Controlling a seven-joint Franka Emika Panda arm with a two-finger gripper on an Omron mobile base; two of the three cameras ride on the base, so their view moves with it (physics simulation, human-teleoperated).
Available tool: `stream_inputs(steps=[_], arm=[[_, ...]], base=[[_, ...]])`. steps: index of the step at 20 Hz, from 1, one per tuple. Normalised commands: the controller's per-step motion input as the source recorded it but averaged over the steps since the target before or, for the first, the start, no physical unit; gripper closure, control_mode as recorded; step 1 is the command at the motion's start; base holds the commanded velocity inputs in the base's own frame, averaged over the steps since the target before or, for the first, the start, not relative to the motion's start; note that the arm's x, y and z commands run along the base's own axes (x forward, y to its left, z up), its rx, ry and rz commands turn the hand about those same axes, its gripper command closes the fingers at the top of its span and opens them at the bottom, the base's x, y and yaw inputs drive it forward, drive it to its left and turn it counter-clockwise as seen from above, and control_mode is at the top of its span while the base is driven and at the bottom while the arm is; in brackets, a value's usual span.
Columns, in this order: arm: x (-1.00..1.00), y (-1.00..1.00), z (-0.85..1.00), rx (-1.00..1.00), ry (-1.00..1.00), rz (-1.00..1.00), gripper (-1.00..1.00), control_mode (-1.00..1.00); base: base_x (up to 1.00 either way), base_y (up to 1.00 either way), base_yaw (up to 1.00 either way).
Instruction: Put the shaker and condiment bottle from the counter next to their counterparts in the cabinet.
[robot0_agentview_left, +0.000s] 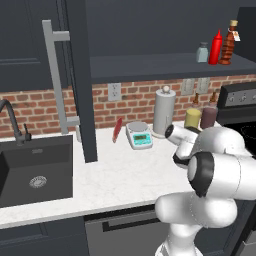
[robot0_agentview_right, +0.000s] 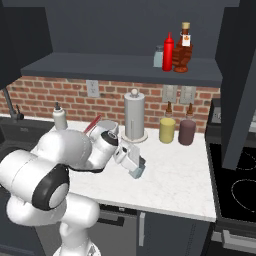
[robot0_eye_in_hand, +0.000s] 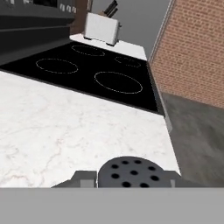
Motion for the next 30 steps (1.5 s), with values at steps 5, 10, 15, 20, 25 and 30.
stream_inputs(steps=[5,10,15,20,25,30], arm=[[-0.51,0.00,0.36,0.00,-0.03,0.17,1.00,-1.00],[-0.31,0.00,0.52,0.00,-0.04,0.19,1.00,-1.00],[-0.03,0.02,0.64,0.00,-0.10,0.24,1.00,-1.00],[0.00,0.11,0.65,0.00,-0.14,0.27,1.00,-1.00],[-0.16,0.11,0.69,0.00,-0.20,0.19,1.00,-1.00],[-0.32,0.14,0.66,0.00,-0.15,0.12,1.00,-1.00]], base=[[0.00,0.00,0.00],[0.00,0.00,0.00],[0.00,0.00,0.00],[0.00,0.00,0.00],[0.00,0.00,0.00],[0.00,0.00,0.00]])
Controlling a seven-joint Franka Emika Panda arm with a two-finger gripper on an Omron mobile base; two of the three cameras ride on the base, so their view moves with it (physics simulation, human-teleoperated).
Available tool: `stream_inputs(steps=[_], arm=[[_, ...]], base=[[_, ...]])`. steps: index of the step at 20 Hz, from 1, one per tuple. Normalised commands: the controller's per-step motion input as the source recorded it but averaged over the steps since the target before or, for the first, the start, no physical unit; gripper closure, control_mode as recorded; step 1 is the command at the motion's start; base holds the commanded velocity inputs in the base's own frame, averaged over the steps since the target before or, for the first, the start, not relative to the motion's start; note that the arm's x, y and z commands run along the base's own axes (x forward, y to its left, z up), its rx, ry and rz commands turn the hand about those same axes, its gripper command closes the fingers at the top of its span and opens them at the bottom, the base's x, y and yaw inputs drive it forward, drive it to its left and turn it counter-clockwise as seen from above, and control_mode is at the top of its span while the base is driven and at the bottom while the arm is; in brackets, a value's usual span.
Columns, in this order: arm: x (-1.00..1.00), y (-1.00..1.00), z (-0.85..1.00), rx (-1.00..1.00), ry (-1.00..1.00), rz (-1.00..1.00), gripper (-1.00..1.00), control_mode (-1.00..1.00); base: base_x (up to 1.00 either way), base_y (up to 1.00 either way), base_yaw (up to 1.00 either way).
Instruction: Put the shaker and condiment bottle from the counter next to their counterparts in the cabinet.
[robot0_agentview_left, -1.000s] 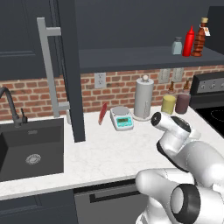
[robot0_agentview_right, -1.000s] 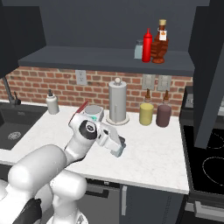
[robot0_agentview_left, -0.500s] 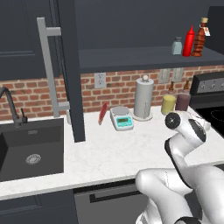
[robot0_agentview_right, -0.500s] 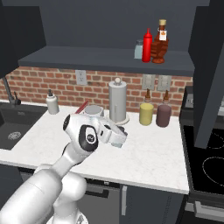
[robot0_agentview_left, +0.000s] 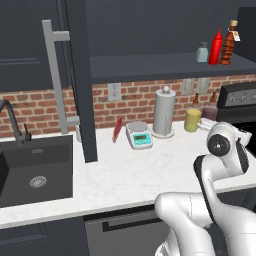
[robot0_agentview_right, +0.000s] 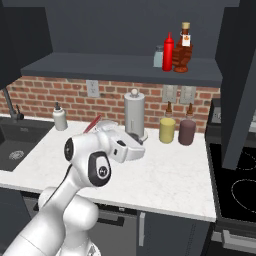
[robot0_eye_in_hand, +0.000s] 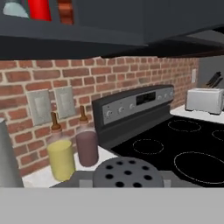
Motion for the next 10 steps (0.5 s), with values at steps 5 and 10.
stream_inputs(steps=[5,10], arm=[[-0.10,0.20,0.58,0.00,-0.04,0.06,1.00,-1.00],[-0.01,0.28,0.57,0.00,0.00,0.01,1.00,-1.00]], base=[[0.00,0.00,0.00],[0.00,0.00,0.00]])
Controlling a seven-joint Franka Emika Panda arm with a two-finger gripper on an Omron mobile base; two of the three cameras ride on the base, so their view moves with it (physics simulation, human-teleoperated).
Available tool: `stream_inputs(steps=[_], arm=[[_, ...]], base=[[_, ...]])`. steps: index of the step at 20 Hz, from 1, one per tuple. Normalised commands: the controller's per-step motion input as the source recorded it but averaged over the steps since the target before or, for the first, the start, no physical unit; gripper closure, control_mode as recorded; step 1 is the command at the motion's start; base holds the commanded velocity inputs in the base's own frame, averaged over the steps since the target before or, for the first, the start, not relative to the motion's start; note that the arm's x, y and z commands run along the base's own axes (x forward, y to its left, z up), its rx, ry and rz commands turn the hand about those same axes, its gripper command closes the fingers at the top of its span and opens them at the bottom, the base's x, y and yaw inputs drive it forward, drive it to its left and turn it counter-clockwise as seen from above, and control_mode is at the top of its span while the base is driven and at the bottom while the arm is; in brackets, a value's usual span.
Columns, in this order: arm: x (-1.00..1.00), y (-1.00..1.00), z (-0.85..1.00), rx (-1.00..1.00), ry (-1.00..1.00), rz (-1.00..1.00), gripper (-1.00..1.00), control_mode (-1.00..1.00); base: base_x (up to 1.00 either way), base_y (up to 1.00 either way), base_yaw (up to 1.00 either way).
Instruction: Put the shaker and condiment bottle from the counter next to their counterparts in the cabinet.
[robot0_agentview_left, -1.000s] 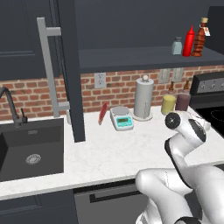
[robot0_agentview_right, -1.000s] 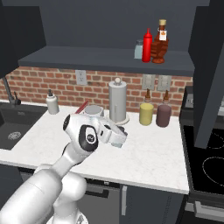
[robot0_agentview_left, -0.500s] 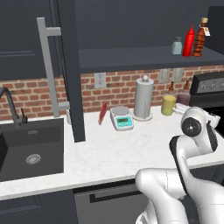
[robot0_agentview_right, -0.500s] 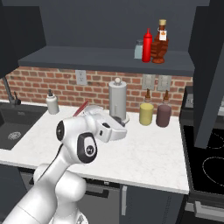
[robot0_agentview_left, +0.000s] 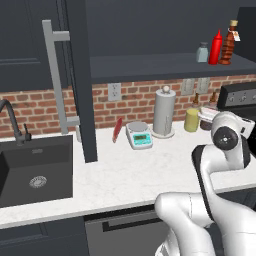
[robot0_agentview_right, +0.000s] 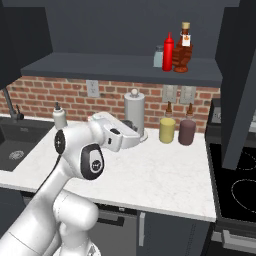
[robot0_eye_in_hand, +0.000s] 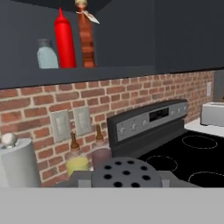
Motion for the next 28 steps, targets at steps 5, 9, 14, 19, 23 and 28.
stream_inputs(steps=[5,9,14,19,23,28], arm=[[0.00,0.25,0.67,0.00,0.00,0.00,1.00,-1.00],[-0.05,0.08,0.78,0.00,-0.05,0.02,1.00,-1.00],[-0.11,0.00,0.78,0.00,-0.11,0.11,1.00,-1.00],[-0.15,0.01,0.63,0.00,-0.10,0.11,1.00,-1.00],[-0.04,0.21,0.03,-0.06,-0.03,0.08,1.00,-1.00],[-0.01,0.01,0.33,0.00,-0.01,0.03,1.00,-1.00]], base=[[0.00,0.00,0.00],[0.00,0.00,0.00],[0.00,0.00,0.00],[0.00,0.00,0.00],[0.00,0.00,0.00],[0.00,0.00,0.00]])
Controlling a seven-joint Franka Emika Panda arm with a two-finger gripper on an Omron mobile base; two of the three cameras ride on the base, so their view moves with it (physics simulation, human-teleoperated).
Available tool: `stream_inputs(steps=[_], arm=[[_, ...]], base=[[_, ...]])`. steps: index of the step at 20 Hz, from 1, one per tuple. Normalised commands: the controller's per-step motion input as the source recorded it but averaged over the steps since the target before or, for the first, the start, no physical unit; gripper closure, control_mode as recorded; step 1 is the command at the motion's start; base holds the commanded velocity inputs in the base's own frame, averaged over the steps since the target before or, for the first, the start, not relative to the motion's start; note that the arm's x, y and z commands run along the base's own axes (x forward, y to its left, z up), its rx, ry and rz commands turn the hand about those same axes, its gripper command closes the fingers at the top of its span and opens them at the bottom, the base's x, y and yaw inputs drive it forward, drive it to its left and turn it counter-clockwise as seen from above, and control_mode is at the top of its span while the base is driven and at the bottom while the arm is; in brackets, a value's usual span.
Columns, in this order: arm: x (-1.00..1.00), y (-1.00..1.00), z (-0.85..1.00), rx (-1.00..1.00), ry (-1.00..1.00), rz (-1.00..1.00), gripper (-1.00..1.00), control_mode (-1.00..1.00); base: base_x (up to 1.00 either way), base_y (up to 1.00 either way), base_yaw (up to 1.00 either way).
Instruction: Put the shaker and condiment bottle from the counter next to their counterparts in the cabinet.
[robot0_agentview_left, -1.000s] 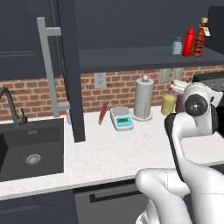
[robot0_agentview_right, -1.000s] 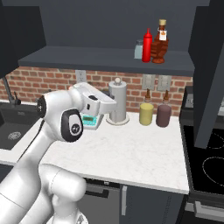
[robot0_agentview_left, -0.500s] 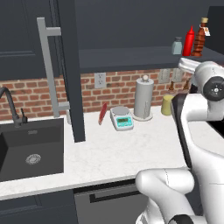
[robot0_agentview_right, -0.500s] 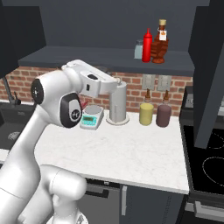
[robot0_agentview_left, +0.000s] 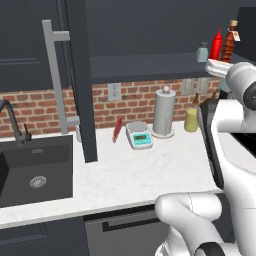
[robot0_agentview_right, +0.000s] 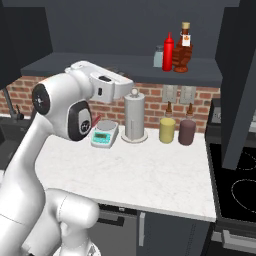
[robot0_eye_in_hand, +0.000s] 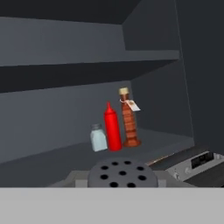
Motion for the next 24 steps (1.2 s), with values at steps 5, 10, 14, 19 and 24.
stream_inputs(steps=[5,10,14,19,24], arm=[[0.00,0.09,0.50,0.00,0.00,0.01,1.00,-1.00],[0.00,0.39,0.06,-0.06,0.06,0.01,1.00,-1.00],[0.02,0.34,0.00,-0.05,0.01,0.02,1.00,-1.00],[0.30,0.27,-0.01,-0.06,0.02,0.05,1.00,-1.00],[0.31,0.21,-0.09,-0.06,0.08,0.07,1.00,-1.00]], base=[[0.00,0.00,0.00],[0.00,0.00,0.00],[0.00,0.00,0.00],[0.00,0.00,0.00],[0.00,0.00,0.00]])
